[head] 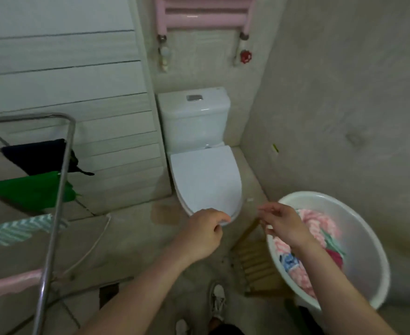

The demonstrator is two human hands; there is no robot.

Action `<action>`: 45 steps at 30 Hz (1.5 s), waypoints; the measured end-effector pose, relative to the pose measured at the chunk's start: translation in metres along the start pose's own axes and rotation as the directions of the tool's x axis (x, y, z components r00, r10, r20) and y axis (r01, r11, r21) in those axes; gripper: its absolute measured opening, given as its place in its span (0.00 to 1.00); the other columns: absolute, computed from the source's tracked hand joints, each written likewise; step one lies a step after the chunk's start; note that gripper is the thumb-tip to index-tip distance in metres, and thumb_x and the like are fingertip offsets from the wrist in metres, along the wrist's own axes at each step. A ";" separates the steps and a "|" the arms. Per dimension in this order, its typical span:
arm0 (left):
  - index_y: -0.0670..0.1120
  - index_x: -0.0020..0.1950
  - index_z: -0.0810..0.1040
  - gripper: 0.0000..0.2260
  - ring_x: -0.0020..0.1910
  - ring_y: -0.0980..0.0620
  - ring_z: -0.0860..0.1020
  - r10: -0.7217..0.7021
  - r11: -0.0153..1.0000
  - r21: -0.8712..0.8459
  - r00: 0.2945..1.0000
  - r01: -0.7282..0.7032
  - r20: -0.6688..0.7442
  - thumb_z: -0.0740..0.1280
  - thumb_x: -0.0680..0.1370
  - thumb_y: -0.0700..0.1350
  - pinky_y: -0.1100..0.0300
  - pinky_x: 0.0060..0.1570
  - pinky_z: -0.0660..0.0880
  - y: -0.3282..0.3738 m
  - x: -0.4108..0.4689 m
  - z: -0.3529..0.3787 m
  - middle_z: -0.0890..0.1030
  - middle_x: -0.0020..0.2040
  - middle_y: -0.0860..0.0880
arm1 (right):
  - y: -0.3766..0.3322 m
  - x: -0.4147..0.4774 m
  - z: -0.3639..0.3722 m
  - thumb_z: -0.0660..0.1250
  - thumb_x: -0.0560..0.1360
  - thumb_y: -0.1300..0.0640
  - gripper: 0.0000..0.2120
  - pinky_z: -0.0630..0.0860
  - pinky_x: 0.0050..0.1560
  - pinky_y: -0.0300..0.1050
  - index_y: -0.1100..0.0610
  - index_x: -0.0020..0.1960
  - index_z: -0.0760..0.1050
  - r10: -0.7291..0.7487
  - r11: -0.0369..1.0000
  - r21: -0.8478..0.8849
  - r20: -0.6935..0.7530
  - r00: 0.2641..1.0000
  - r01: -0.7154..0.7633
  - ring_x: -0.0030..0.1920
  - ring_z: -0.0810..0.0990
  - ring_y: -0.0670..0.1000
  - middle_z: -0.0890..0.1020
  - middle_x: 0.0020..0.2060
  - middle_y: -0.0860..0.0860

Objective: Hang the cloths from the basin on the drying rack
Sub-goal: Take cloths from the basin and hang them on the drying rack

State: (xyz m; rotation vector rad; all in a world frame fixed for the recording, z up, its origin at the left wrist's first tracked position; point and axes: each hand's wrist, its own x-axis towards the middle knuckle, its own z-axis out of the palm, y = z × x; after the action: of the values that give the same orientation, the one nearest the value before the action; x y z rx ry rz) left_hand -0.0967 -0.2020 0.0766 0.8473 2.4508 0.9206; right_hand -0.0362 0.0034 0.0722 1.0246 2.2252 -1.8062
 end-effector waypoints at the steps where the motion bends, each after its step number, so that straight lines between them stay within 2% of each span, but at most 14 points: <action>1: 0.50 0.62 0.77 0.15 0.59 0.55 0.74 0.030 1.000 0.006 0.999 -0.031 0.042 0.60 0.79 0.40 0.63 0.59 0.70 0.010 0.006 0.014 0.77 0.62 0.53 | 0.014 -0.003 -0.017 0.66 0.76 0.65 0.06 0.71 0.34 0.42 0.58 0.51 0.79 0.024 1.000 -0.002 -0.044 0.999 -0.024 0.34 0.76 0.51 0.80 0.36 0.54; 5: 0.49 0.63 0.77 0.15 0.61 0.50 0.73 0.119 0.987 0.085 0.977 -0.136 0.175 0.59 0.79 0.40 0.56 0.61 0.71 0.036 0.026 0.059 0.77 0.62 0.50 | 0.061 -0.006 -0.068 0.64 0.76 0.67 0.09 0.70 0.36 0.45 0.61 0.55 0.76 0.100 0.991 -0.070 -0.166 0.981 -0.113 0.36 0.75 0.55 0.80 0.38 0.56; 8: 0.48 0.61 0.78 0.14 0.59 0.49 0.74 0.168 0.962 0.166 0.951 -0.216 0.260 0.59 0.78 0.42 0.53 0.59 0.72 0.046 0.047 0.101 0.78 0.59 0.49 | 0.096 0.003 -0.100 0.65 0.75 0.67 0.11 0.71 0.33 0.35 0.61 0.58 0.73 0.149 0.971 -0.154 -0.200 0.968 -0.181 0.34 0.78 0.47 0.79 0.40 0.54; 12: 0.48 0.59 0.77 0.13 0.57 0.46 0.72 0.201 0.885 0.329 0.908 -0.330 0.368 0.59 0.77 0.42 0.54 0.53 0.70 0.063 0.071 0.147 0.77 0.56 0.48 | 0.136 0.024 -0.123 0.69 0.74 0.59 0.21 0.68 0.48 0.39 0.55 0.67 0.71 0.160 0.895 -0.388 -0.186 0.969 -0.222 0.59 0.78 0.56 0.79 0.57 0.54; 19: 0.42 0.65 0.72 0.15 0.62 0.40 0.68 0.092 0.657 0.604 0.843 -0.451 0.530 0.58 0.78 0.40 0.47 0.61 0.68 0.082 0.133 0.239 0.73 0.63 0.41 | 0.171 0.066 -0.144 0.67 0.72 0.64 0.35 0.71 0.59 0.49 0.54 0.76 0.58 0.092 0.851 -0.502 -0.151 0.984 -0.156 0.65 0.72 0.61 0.70 0.69 0.60; 24: 0.41 0.66 0.71 0.19 0.59 0.39 0.75 0.047 0.661 0.692 0.936 -0.291 0.349 0.53 0.77 0.42 0.48 0.50 0.76 0.084 0.169 0.274 0.75 0.62 0.39 | 0.197 0.097 -0.143 0.65 0.75 0.59 0.35 0.72 0.59 0.53 0.50 0.77 0.53 0.069 0.860 -0.489 -0.170 0.983 -0.144 0.64 0.73 0.61 0.69 0.69 0.60; 27: 0.40 0.64 0.71 0.15 0.56 0.39 0.76 -0.051 0.770 0.618 0.949 -0.161 0.311 0.57 0.78 0.41 0.47 0.52 0.76 0.084 0.193 0.282 0.76 0.60 0.39 | 0.203 0.111 -0.147 0.63 0.76 0.55 0.27 0.75 0.56 0.53 0.46 0.73 0.61 0.092 0.791 -0.580 -0.203 0.975 -0.196 0.59 0.77 0.59 0.76 0.63 0.58; 30: 0.43 0.54 0.78 0.10 0.52 0.40 0.79 -0.138 0.891 0.454 0.941 -0.017 0.308 0.61 0.77 0.45 0.52 0.48 0.75 0.090 0.204 0.274 0.81 0.52 0.42 | 0.202 0.116 -0.151 0.62 0.77 0.55 0.20 0.74 0.56 0.49 0.49 0.69 0.72 0.101 0.758 -0.603 -0.269 0.958 -0.249 0.60 0.78 0.59 0.79 0.60 0.57; 32: 0.45 0.39 0.76 0.10 0.42 0.43 0.79 -0.134 0.946 0.322 0.939 0.027 0.316 0.62 0.76 0.49 0.56 0.39 0.72 0.092 0.207 0.264 0.80 0.39 0.45 | 0.194 0.113 -0.154 0.63 0.77 0.56 0.14 0.73 0.52 0.45 0.53 0.62 0.79 0.076 0.823 -0.522 -0.291 0.954 -0.225 0.57 0.79 0.58 0.83 0.56 0.56; 34: 0.44 0.27 0.65 0.17 0.29 0.47 0.71 -0.028 0.989 0.149 0.969 -0.009 0.245 0.63 0.74 0.48 0.57 0.31 0.64 0.092 0.209 0.253 0.69 0.25 0.49 | 0.186 0.108 -0.158 0.66 0.75 0.56 0.08 0.70 0.40 0.41 0.53 0.42 0.83 0.066 0.943 -0.289 -0.326 0.943 -0.166 0.41 0.81 0.54 0.85 0.37 0.52; 36: 0.44 0.26 0.62 0.19 0.26 0.50 0.66 0.031 0.999 0.029 0.992 -0.035 0.122 0.63 0.75 0.46 0.56 0.30 0.60 0.093 0.213 0.244 0.64 0.24 0.49 | 0.174 0.102 -0.167 0.64 0.72 0.57 0.16 0.67 0.34 0.40 0.53 0.26 0.72 0.197 0.980 0.104 -0.371 0.907 -0.170 0.30 0.72 0.51 0.74 0.21 0.46; 40: 0.42 0.44 0.77 0.06 0.42 0.46 0.77 0.068 0.961 0.260 0.990 -0.098 0.120 0.62 0.78 0.42 0.55 0.40 0.68 0.087 0.220 0.244 0.79 0.43 0.45 | 0.150 0.094 -0.180 0.57 0.74 0.64 0.12 0.80 0.46 0.53 0.60 0.32 0.68 0.420 0.703 0.702 -0.281 0.863 -0.114 0.39 0.76 0.56 0.73 0.29 0.55; 43: 0.42 0.54 0.77 0.09 0.50 0.41 0.80 0.057 0.861 0.474 0.961 -0.184 0.270 0.60 0.77 0.40 0.51 0.47 0.75 0.088 0.225 0.258 0.82 0.51 0.41 | 0.144 0.095 -0.186 0.57 0.74 0.65 0.11 0.78 0.40 0.51 0.61 0.34 0.69 0.477 0.565 0.820 -0.236 0.847 -0.090 0.37 0.71 0.53 0.68 0.31 0.57; 45: 0.42 0.58 0.76 0.12 0.52 0.39 0.79 -0.007 0.827 0.531 0.942 -0.184 0.336 0.59 0.77 0.39 0.49 0.50 0.75 0.094 0.224 0.263 0.81 0.54 0.40 | 0.147 0.095 -0.186 0.60 0.75 0.64 0.07 0.77 0.40 0.50 0.60 0.39 0.74 0.475 0.587 0.799 -0.209 0.855 -0.131 0.39 0.72 0.53 0.72 0.35 0.56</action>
State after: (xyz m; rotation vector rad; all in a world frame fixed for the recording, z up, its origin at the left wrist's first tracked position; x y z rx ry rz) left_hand -0.0838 0.1216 -0.0763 1.2033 2.4084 0.0415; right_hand 0.0319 0.2223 -0.0406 1.9468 1.1641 -2.5761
